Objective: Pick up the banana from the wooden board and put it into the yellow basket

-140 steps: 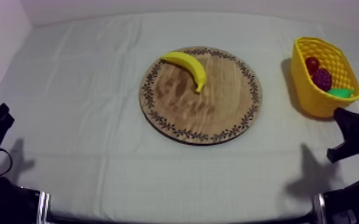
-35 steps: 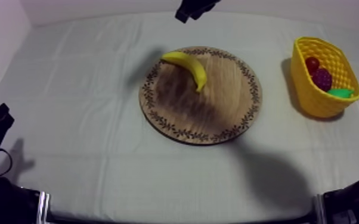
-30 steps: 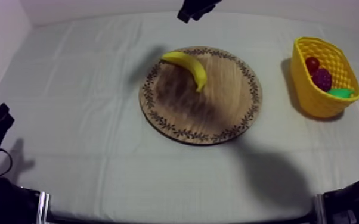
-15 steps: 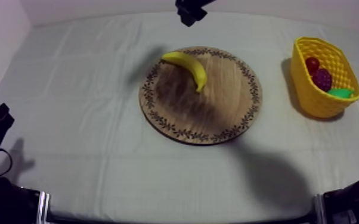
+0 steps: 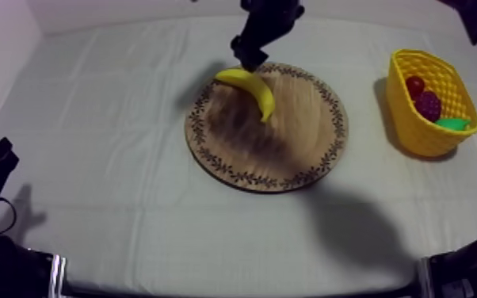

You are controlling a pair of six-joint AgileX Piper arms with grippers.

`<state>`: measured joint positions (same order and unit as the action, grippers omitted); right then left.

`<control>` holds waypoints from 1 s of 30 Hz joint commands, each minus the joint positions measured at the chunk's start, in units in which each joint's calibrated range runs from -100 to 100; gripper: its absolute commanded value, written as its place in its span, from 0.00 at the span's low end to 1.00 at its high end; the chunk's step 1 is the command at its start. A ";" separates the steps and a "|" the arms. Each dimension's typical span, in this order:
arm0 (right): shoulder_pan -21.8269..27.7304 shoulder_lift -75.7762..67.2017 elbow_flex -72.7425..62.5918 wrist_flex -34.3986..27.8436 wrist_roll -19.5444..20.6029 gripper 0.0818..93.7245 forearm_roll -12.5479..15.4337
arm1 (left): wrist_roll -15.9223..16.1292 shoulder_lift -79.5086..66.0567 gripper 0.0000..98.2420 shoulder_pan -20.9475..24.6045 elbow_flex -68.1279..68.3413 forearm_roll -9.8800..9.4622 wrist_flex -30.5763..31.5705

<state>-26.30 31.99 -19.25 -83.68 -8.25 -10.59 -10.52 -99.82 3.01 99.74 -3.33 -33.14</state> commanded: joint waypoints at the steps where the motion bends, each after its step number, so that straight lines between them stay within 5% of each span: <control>1: 0.17 2.10 -0.19 0.55 0.12 0.76 -0.16 | -0.01 0.00 0.00 -0.01 0.03 -0.02 0.00; 30: 0.38 21.07 -13.27 0.01 2.45 0.70 -1.19 | -0.01 0.00 0.00 -0.01 0.03 -0.02 0.00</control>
<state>-25.92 52.71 -32.12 -83.37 -5.57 -11.86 -10.52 -99.82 3.01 99.74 -3.33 -33.14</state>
